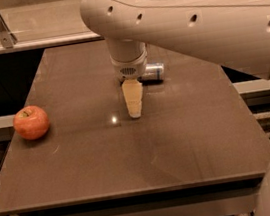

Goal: Knock redbull can over

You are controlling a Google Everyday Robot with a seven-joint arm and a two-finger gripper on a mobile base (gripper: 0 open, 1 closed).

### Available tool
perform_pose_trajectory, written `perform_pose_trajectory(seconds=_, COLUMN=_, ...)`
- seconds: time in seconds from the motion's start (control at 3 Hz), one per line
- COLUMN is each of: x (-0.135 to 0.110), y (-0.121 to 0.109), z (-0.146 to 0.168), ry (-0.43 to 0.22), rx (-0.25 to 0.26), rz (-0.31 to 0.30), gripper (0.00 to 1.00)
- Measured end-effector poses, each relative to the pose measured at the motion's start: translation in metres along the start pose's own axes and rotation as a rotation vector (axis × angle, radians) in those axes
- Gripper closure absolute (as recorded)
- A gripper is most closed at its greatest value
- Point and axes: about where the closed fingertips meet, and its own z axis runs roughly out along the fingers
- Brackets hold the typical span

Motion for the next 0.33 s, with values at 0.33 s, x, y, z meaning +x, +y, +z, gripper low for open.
perform_pose_trajectory(seconds=0.33, x=0.0000, y=0.0000, z=0.0000, ry=0.000, rx=0.000, rz=0.000, gripper=0.00)
